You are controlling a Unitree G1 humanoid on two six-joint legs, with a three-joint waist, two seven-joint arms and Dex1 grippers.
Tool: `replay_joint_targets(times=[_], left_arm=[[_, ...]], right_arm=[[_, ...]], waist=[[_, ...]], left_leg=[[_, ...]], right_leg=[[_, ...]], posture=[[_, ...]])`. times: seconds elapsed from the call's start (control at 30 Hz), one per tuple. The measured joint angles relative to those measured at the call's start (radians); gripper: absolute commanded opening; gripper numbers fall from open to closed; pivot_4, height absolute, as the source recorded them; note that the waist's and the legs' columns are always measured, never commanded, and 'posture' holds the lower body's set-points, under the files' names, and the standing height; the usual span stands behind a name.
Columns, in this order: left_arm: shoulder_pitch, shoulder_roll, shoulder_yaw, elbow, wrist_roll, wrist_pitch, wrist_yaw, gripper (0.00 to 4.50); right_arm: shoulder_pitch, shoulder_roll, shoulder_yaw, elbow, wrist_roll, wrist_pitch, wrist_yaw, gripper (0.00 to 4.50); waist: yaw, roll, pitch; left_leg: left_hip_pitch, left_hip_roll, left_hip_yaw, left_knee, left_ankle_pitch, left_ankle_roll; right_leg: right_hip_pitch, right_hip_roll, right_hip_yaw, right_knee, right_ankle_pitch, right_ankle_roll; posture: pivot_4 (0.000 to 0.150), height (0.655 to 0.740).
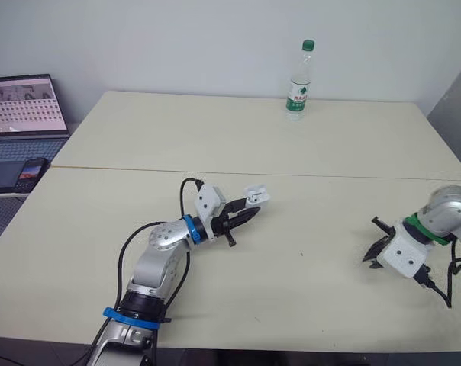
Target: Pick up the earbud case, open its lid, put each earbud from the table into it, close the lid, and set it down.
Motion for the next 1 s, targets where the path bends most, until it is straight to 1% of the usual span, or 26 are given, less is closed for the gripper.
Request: replay_joint_targets(times=[0.03, 0.07, 0.17, 0.27, 0.33, 0.43, 0.53, 0.63, 0.7, 0.77, 0.8, 0.83, 0.93, 1.0], left_arm=[[0.001, 0.0, 0.0, -0.005, 0.0, 0.003, 0.002, 0.77], [0.002, 0.0, 0.001, -0.007, 0.0, 0.006, 0.004, 0.77], [0.003, 0.0, 0.001, -0.007, 0.0, 0.01, 0.006, 0.77], [0.002, 0.0, 0.0, -0.007, 0.0, 0.011, 0.005, 0.77], [-0.001, 0.002, 0.001, -0.004, 0.0, 0.011, 0.002, 0.77], [-0.019, -0.001, -0.003, 0.003, 0.0, 0.01, -0.006, 0.77], [-0.032, -0.003, -0.005, 0.02, 0.0, 0.008, -0.012, 0.77], [-0.041, -0.011, -0.012, 0.039, 0.0, 0.007, -0.028, 0.77], [-0.048, -0.013, -0.015, 0.045, 0.0, 0.004, -0.031, 0.77], [-0.06, -0.014, -0.018, 0.062, 0.0, -0.003, -0.039, 0.77], [-0.063, -0.015, -0.019, 0.067, 0.0, -0.008, -0.043, 0.77], [-0.065, -0.015, -0.02, 0.071, 0.0, -0.011, -0.048, 0.77], [-0.071, -0.014, -0.021, 0.078, 0.0, -0.013, -0.051, 0.77], [-0.075, -0.013, -0.02, 0.08, 0.001, -0.014, -0.052, 0.77]], right_arm=[[0.0, 0.002, 0.006, 0.004, -0.005, 0.0, 0.0, 1.05], [0.0, 0.002, 0.006, 0.004, -0.004, 0.008, 0.0, 1.31], [0.014, 0.002, -0.013, -0.002, 0.008, 0.051, -0.009, 2.36], [0.075, -0.028, -0.051, -0.056, 0.046, 0.145, -0.016, 2.36], [0.136, -0.069, -0.093, -0.124, 0.108, 0.249, -0.021, 2.36], [0.257, -0.142, -0.197, -0.279, 0.211, 0.482, -0.055, 2.36], [0.4, -0.206, -0.316, -0.44, 0.277, 0.751, -0.137, 2.36], [0.503, -0.216, -0.407, -0.581, 0.305, 0.993, -0.234, 2.36], [0.516, -0.214, -0.426, -0.627, 0.297, 1.07, -0.279, 2.36], [0.516, -0.201, -0.452, -0.644, 0.284, 1.083, -0.311, 2.36], [0.516, -0.194, -0.456, -0.642, 0.271, 1.059, -0.317, 2.36], [0.516, -0.19, -0.455, -0.633, 0.252, 1.01, -0.315, 2.36], [0.499, -0.185, -0.434, -0.57, 0.179, 0.826, -0.296, 2.36], [0.461, -0.175, -0.407, -0.513, 0.14, 0.73, -0.275, 2.36]], waist=[[0.002, 0.0, 0.0], [0.002, 0.0, 0.0], [0.002, 0.0, 0.0], [0.004, 0.0, 0.0], [0.007, 0.001, 0.0], [0.01, 0.001, 0.0], [0.012, 0.002, -0.001], [0.01, 0.002, -0.001], [0.009, 0.002, -0.001], [0.009, 0.002, -0.001], [0.009, 0.002, -0.001], [0.009, 0.002, -0.001], [0.009, 0.002, -0.001], [0.008, 0.002, -0.001]], left_leg=[[0.0, -0.001, 0.0, 0.0, 0.0, 0.0], [0.0, -0.001, 0.0, 0.0, 0.0, 0.0], [0.0, -0.002, -0.001, 0.0, 0.0, 0.0], [0.0, -0.002, -0.002, 0.001, 0.0, 0.0], [0.0, -0.002, -0.001, 0.001, 0.0, 0.0], [0.001, -0.001, -0.002, 0.001, 0.0, 0.0], [0.001, -0.001, -0.002, 0.001, 0.0, 0.0], [0.001, -0.001, -0.002, 0.001, 0.0, 0.0], [0.001, -0.002, -0.001, 0.001, 0.0, 0.0], [0.001, -0.002, -0.001, 0.002, 0.0, 0.0], [0.001, -0.002, -0.001, 0.002, 0.0, 0.0], [0.001, -0.003, 0.0, 0.002, 0.0, 0.0], [0.0, -0.003, 0.0, 0.002, 0.0, 0.0], [0.0, -0.003, 0.001, 0.002, 0.0, 0.0]], right_leg=[[0.0, -0.001, 0.0, 0.0, 0.0, 0.0], [0.0, -0.002, 0.0, 0.0, 0.0, 0.0], [0.001, -0.004, -0.001, 0.001, 0.0, 0.0], [0.001, -0.004, -0.001, 0.001, 0.0, 0.0], [0.001, -0.004, -0.001, 0.002, 0.0, 0.0], [0.001, -0.004, -0.001, 0.002, 0.0, -0.001], [0.001, -0.004, -0.002, 0.003, 0.0, -0.001], [0.001, -0.003, -0.001, 0.003, 0.0, -0.001], [0.001, -0.003, -0.001, 0.003, 0.0, 0.0], [0.001, -0.002, -0.002, 0.002, 0.0, 0.0], [0.001, -0.001, -0.002, 0.002, 0.0, 0.0], [0.001, 0.003, -0.002, 0.002, 0.0, 0.0], [0.001, 0.003, -0.002, 0.001, 0.0, 0.001], [0.001, 0.003, -0.001, 0.001, 0.0, 0.001]], posture=[[0.15, 0.7362], [0.15, 0.7362], [0.15, 0.7362], [0.15, 0.7362], [0.15, 0.7362], [0.15, 0.7362], [0.15, 0.7362], [0.15, 0.7362], [0.15, 0.7362], [0.15, 0.7362], [0.15, 0.7362], [0.15, 0.7362], [0.15, 0.7362], [0.15, 0.7362]])
